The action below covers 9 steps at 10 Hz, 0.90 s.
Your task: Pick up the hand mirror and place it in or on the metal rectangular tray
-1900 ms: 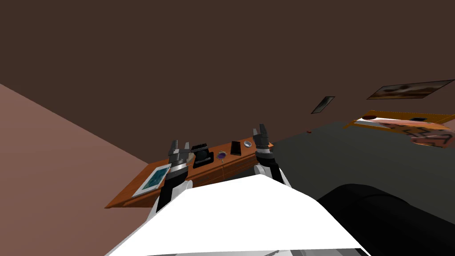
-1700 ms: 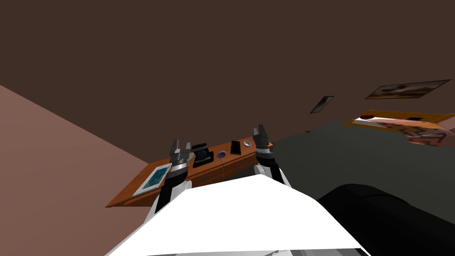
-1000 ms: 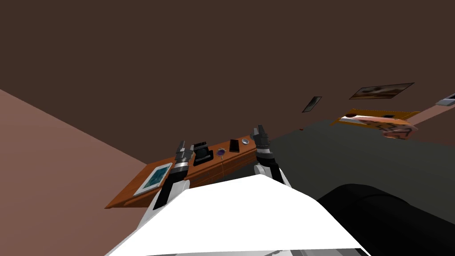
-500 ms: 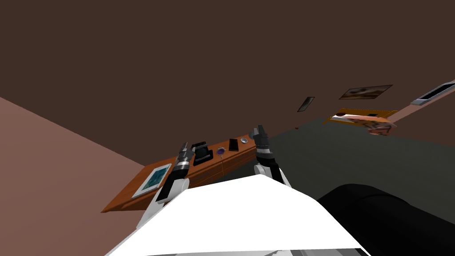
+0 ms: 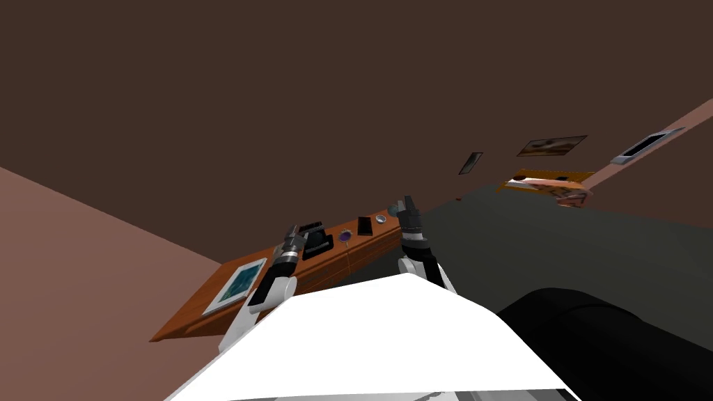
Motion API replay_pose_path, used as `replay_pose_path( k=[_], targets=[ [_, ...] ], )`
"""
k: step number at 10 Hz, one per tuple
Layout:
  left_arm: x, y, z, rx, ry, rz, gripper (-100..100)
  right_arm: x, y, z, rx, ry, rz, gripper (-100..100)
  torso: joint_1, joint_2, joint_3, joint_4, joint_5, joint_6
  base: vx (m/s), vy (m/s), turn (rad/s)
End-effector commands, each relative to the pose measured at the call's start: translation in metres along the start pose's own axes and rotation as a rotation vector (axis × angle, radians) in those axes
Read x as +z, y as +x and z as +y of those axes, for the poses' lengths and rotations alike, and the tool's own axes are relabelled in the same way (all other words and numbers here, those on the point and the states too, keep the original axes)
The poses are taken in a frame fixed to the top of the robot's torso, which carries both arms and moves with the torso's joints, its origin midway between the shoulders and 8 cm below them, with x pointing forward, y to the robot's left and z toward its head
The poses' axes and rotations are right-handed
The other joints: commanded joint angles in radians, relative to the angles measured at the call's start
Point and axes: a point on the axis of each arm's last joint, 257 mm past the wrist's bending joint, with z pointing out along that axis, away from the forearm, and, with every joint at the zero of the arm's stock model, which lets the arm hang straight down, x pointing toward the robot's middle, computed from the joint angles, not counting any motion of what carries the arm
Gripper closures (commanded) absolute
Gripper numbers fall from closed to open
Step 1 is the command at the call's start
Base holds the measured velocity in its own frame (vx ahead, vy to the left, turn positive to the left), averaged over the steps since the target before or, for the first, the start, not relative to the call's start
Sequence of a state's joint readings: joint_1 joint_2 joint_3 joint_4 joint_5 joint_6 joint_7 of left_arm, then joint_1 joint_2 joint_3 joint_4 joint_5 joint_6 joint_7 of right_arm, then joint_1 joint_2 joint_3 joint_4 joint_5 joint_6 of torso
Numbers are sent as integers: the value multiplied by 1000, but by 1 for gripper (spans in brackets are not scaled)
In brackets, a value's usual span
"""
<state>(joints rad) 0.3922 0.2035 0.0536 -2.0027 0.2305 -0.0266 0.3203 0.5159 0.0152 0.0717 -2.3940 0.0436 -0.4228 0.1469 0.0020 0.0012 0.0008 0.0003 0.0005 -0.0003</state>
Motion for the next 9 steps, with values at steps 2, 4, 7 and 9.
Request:
replay_pose_path(
  k=[2, 4, 7, 9],
  targets=[
    [3, -9, 18, -40, -67, -23, -100, 0, 0, 0, 0, 0, 0, 0, 0, 0, 0, 0, 0, 0, -25, 22, -70],
    [6, -16, 34, -76, -122, -41, -100, 0, 0, 0, 0, 0, 0, 0, 0, 0, 0, 0, 0, 0, -23, 25, -76],
    [11, -26, 63, -150, -218, -75, -100, 0, 0, 0, 0, 0, 0, 0, 0, 0, 0, 0, 0, 0, -27, 29, -88],
    [13, -31, 79, -188, -273, -93, -100, 0, 0, 0, 0, 0, 0, 0, 0, 0, 0, 0, 0, 0, -21, 27, -97]
  ],
)
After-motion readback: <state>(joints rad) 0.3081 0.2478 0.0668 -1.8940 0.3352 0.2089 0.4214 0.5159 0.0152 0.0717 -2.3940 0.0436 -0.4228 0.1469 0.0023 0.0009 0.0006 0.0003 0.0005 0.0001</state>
